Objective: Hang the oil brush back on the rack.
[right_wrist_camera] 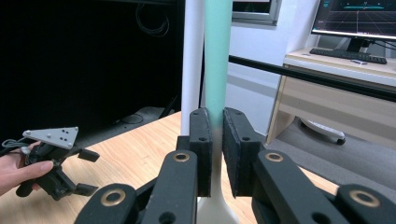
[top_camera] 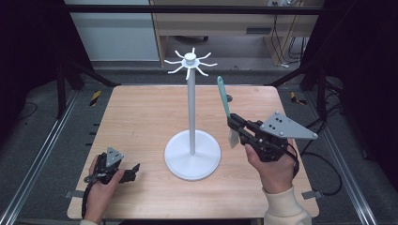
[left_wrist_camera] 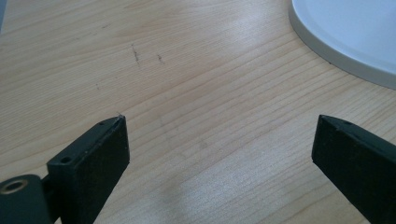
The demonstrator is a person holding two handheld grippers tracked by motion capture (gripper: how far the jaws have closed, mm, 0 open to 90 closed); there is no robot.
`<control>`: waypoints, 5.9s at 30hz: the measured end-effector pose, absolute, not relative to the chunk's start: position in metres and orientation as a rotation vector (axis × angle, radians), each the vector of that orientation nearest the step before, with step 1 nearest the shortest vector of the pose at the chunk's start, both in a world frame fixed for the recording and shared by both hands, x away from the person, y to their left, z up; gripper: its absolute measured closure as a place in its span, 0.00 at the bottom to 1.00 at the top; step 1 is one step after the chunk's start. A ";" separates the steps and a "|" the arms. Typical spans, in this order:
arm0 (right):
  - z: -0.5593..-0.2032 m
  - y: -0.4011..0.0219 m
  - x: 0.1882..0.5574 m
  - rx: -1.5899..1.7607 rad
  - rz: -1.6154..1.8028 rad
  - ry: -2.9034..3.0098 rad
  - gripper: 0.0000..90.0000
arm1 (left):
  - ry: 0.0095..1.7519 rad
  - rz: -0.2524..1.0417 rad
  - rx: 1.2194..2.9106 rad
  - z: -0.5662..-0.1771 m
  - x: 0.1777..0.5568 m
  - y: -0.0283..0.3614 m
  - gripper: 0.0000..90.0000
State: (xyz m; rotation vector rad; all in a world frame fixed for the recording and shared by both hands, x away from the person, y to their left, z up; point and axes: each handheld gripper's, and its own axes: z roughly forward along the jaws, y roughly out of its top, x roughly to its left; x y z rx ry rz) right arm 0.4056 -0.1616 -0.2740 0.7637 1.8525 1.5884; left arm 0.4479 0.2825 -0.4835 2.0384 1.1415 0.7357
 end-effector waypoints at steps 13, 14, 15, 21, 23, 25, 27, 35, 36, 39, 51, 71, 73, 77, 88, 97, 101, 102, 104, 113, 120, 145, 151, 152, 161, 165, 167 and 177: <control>-0.266 -0.152 0.408 0.733 1.583 1.875 0.92 | 1.143 0.736 2.034 -0.483 0.448 0.283 0.04; -0.266 -0.152 0.408 0.733 1.581 1.879 0.92 | 1.144 0.736 2.033 -0.483 0.448 0.283 0.04; -0.266 -0.151 0.409 0.732 1.582 1.878 0.92 | 1.144 0.736 2.033 -0.483 0.448 0.283 0.04; -0.263 -0.150 0.410 0.720 1.584 1.876 0.92 | 1.144 0.736 2.032 -0.483 0.448 0.283 0.04; -0.262 -0.148 0.410 0.719 1.584 1.877 0.92 | 1.143 0.735 2.032 -0.483 0.448 0.283 0.04; -0.262 -0.148 0.410 0.719 1.577 1.880 0.92 | 1.144 0.736 2.032 -0.483 0.448 0.283 0.04; -0.262 -0.147 0.411 0.725 1.571 1.879 0.92 | 1.145 0.735 2.030 -0.483 0.448 0.284 0.04; -0.263 -0.146 0.412 0.720 1.578 1.881 0.92 | 1.144 0.736 2.032 -0.483 0.448 0.283 0.04; -0.262 -0.146 0.412 0.721 1.577 1.881 0.92 | 1.144 0.735 2.033 -0.483 0.448 0.284 0.04; -0.262 -0.144 0.413 0.724 1.575 1.884 0.92 | 1.145 0.735 2.033 -0.483 0.447 0.284 0.04; -0.263 -0.136 0.423 0.738 1.558 1.907 0.92 | 1.143 0.734 2.035 -0.483 0.447 0.283 0.04; -0.269 -0.126 0.435 0.752 1.574 1.915 0.92 | 1.142 0.730 2.037 -0.484 0.447 0.283 0.04; -0.269 -0.126 0.436 0.751 1.576 1.914 0.92 | 1.142 0.731 2.036 -0.484 0.447 0.283 0.04; -0.270 -0.124 0.438 0.748 1.577 1.912 0.92 | 1.142 0.729 2.040 -0.484 0.447 0.283 0.04; -0.274 -0.118 0.442 0.740 1.593 1.905 0.93 | 1.144 0.727 2.035 -0.484 0.448 0.284 0.04; -0.273 -0.120 0.437 0.731 1.571 1.903 0.91 | 1.146 0.726 2.034 -0.484 0.448 0.284 0.04; -0.275 -0.125 0.432 0.759 1.522 1.893 0.86 | 1.144 0.727 2.038 -0.485 0.448 0.283 0.04; -0.276 -0.127 0.431 0.766 1.510 1.893 0.84 | 1.144 0.727 2.038 -0.485 0.448 0.283 0.04; -0.280 -0.131 0.429 0.779 1.491 1.896 0.74 | 1.144 0.727 2.038 -0.485 0.448 0.283 0.04; -0.294 -0.150 0.438 0.962 1.406 1.832 0.23 | 1.138 0.731 2.031 -0.483 0.446 0.284 0.04; -0.320 -0.168 0.448 1.001 1.360 1.869 0.11 | 1.134 0.729 2.032 -0.483 0.446 0.282 0.04; -0.396 -0.206 0.475 1.117 1.136 1.966 0.14 | 1.120 0.720 2.033 -0.482 0.447 0.282 0.04; -0.412 -0.213 0.481 1.138 1.102 1.968 0.15 | 1.120 0.719 2.036 -0.483 0.447 0.282 0.04; -0.414 -0.214 0.481 1.139 1.099 1.970 0.15 | 1.119 0.719 2.036 -0.483 0.447 0.282 0.04; -0.430 -0.218 0.486 1.153 1.077 2.012 0.15 | 1.116 0.721 2.040 -0.483 0.447 0.281 0.04; -0.441 -0.219 0.489 1.191 1.071 2.032 0.15 | 1.115 0.721 2.042 -0.483 0.447 0.281 0.04; -0.448 -0.218 0.491 1.193 1.041 2.062 0.15 | 1.114 0.721 2.043 -0.483 0.447 0.280 0.04; -0.464 -0.214 0.494 1.211 0.981 2.149 0.17 | 1.108 0.721 2.057 -0.483 0.447 0.279 0.04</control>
